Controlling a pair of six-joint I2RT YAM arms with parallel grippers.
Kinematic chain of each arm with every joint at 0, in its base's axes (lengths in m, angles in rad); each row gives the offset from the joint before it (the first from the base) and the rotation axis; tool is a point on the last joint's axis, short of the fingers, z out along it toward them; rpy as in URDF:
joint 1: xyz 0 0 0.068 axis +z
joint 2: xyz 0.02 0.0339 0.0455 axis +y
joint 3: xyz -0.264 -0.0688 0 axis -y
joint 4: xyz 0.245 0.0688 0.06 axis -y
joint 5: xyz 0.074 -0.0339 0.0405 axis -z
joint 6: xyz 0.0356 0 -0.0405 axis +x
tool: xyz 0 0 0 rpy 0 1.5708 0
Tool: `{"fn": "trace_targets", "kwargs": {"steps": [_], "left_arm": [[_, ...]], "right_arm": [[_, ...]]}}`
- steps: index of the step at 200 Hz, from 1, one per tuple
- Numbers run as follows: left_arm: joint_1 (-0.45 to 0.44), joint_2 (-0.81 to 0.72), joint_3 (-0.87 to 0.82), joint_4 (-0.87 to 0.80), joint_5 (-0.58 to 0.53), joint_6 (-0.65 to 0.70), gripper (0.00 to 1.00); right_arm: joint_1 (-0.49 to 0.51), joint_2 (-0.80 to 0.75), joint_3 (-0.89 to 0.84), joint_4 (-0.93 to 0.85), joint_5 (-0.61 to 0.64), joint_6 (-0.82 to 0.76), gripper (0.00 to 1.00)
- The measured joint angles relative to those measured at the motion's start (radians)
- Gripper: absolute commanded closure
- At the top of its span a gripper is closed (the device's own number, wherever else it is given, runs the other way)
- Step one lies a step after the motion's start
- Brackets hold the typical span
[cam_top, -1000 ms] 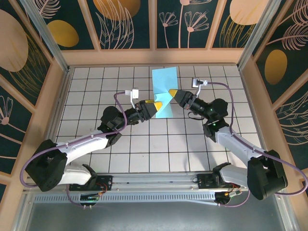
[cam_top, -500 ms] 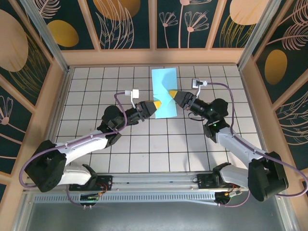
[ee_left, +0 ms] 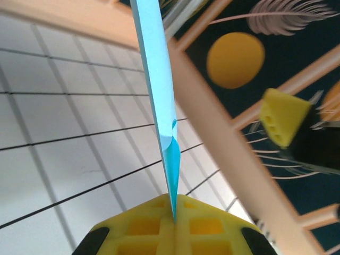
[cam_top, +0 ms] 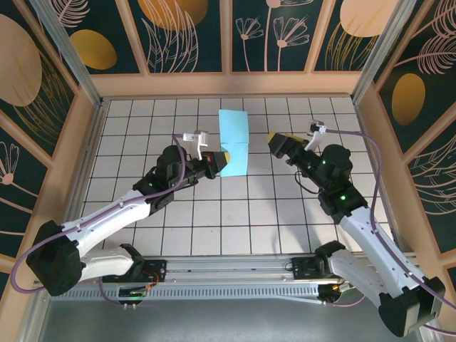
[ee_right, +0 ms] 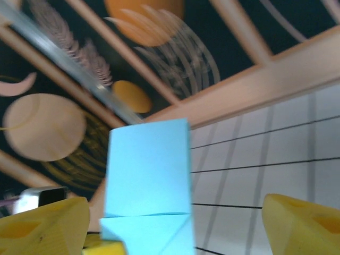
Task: Fold a paper plane with a square sheet of paper (fold left side to right side)
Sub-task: Turn over the paper at the center of the table.
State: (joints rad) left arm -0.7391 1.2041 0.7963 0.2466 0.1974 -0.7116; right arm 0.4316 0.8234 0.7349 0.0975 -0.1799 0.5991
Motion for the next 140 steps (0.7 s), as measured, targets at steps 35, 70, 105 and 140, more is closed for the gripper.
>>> {"fn": "trace_targets", "kwargs": {"steps": [35, 70, 105, 140], "left_arm": [[-0.004, 0.007, 0.059, -0.236, -0.113, 0.039, 1.00], [-0.034, 0.045, 0.174, -0.475, -0.246, 0.039, 1.00], [-0.121, 0.134, 0.356, -0.728, -0.425, 0.027, 1.00], [-0.230, 0.267, 0.540, -0.986, -0.620, -0.044, 1.00]], "right_arm": [[0.000, 0.029, 0.021, -0.225, 0.229, -0.074, 0.13], [0.000, 0.092, 0.046, -0.406, 0.473, -0.140, 0.05], [-0.005, 0.113, 0.045, -0.469, 0.636, -0.180, 0.01], [-0.027, 0.121, 0.044, -0.462, 0.686, -0.202, 0.01]]}}
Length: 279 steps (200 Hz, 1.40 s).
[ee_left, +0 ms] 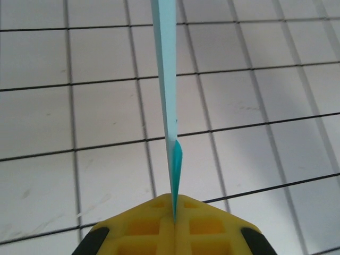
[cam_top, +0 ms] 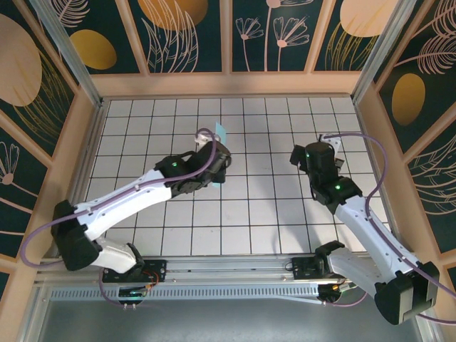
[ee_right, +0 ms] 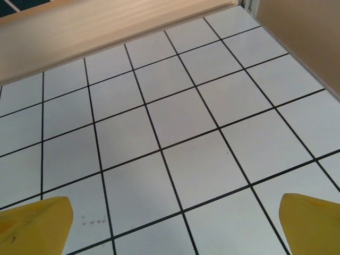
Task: Fold a paper plane with a square sheet of paper (fold left side to right side)
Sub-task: Turn over the paper at the center of the table.
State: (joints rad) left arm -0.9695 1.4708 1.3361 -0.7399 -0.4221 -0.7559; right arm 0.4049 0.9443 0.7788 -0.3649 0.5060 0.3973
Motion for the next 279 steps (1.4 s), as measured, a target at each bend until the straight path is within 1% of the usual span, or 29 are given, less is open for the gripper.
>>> {"fn": "trace_targets", "kwargs": {"steps": [26, 49, 72, 102, 122, 156, 199, 235, 279], "left_arm": [[-0.076, 0.183, 0.185, -0.236, -0.149, -0.087, 1.00], [-0.127, 0.369, 0.321, -0.410, -0.250, -0.162, 1.00], [-0.150, 0.469, 0.341, -0.496, -0.289, -0.218, 1.00], [-0.148, 0.515, 0.346, -0.537, -0.302, -0.263, 1.00], [-0.148, 0.530, 0.345, -0.527, -0.300, -0.276, 1.00], [-0.144, 0.551, 0.337, -0.458, -0.281, -0.279, 1.00], [-0.125, 0.612, 0.315, -0.380, -0.225, -0.273, 1.00], [-0.098, 0.613, 0.244, -0.233, -0.107, -0.241, 0.90], [-0.058, 0.613, 0.181, -0.049, 0.046, -0.207, 0.75]], "right_arm": [[-0.005, 0.030, 0.000, 0.002, 0.011, -0.007, 0.01], [-0.006, 0.039, 0.000, 0.002, 0.014, -0.007, 0.01], [-0.008, 0.032, 0.000, 0.002, 0.016, -0.007, 0.01], [-0.015, 0.013, 0.000, 0.002, 0.009, -0.006, 0.01], [-0.017, 0.010, -0.002, 0.002, -0.002, -0.006, 0.01], [-0.019, 0.010, -0.009, 0.001, -0.019, -0.006, 0.01], [-0.020, 0.009, -0.016, 0.001, -0.045, -0.003, 0.01], [-0.021, 0.009, -0.021, 0.001, -0.068, -0.002, 0.01], [-0.026, 0.011, -0.021, 0.001, -0.090, 0.001, 0.01]]}}
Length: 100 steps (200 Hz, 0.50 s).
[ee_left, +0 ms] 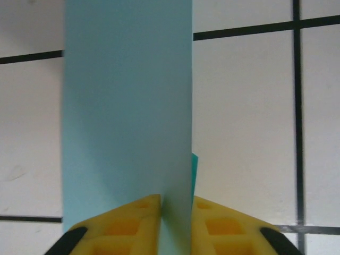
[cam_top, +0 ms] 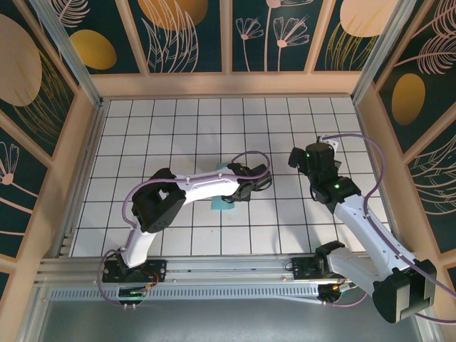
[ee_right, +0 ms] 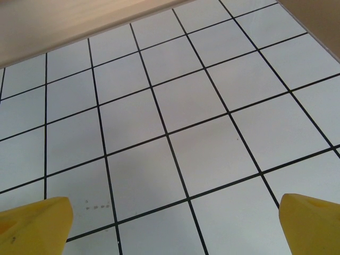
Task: Fold a paper plane with a square sheet of paper (fold left side to right side)
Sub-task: Turn over the paper at the center of the table.
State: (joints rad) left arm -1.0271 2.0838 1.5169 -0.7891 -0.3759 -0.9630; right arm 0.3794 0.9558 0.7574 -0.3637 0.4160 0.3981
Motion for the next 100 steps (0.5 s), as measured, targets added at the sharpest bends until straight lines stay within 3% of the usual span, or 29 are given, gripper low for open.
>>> {"fn": "trace_targets", "kwargs": {"steps": [54, 100], "left_arm": [[0.043, -0.020, -0.064, 0.180, 0.147, 0.025, 0.54], [0.085, -0.114, -0.156, 0.354, 0.266, 0.036, 0.38]], "right_arm": [[-0.017, 0.027, 0.000, 0.000, -0.056, -0.001, 0.01], [-0.103, 0.076, 0.000, 0.001, -0.232, 0.000, 0.01]]}}
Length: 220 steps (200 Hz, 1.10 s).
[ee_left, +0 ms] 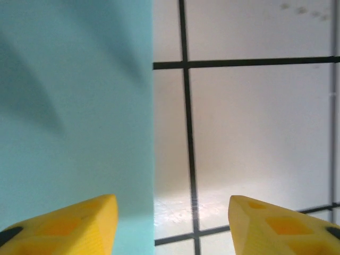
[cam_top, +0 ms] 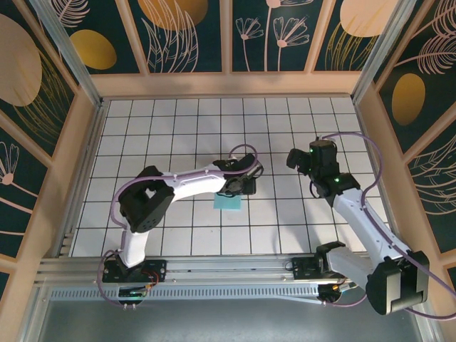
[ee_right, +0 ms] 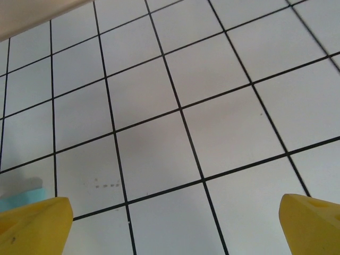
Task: Fold a paper plane with a square sheet of paper (fold left side to right side)
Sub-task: Turn over the paper at the center of the table, then rotate the paper at the center of the table.
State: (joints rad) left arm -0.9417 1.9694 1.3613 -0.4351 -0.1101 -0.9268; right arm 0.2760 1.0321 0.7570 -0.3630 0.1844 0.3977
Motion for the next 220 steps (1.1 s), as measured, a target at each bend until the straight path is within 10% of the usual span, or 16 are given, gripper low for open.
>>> {"fn": "trace_targets", "kwargs": {"steps": [104, 194, 220], "left_arm": [[0.232, -0.384, -0.406, 0.463, 0.250, 0.018, 0.19], [0.536, -0.636, -0.792, 0.766, 0.422, -0.024, 0.13], [0.572, -0.641, -0.863, 0.833, 0.454, -0.045, 0.14]], "right_arm": [[-0.016, 0.164, 0.000, 0.066, -0.457, 0.045, 0.40], [0.270, 0.483, 0.005, 0.286, -0.609, 0.241, 0.99], [0.315, 0.541, 0.006, 0.343, -0.615, 0.280, 1.00]]}}
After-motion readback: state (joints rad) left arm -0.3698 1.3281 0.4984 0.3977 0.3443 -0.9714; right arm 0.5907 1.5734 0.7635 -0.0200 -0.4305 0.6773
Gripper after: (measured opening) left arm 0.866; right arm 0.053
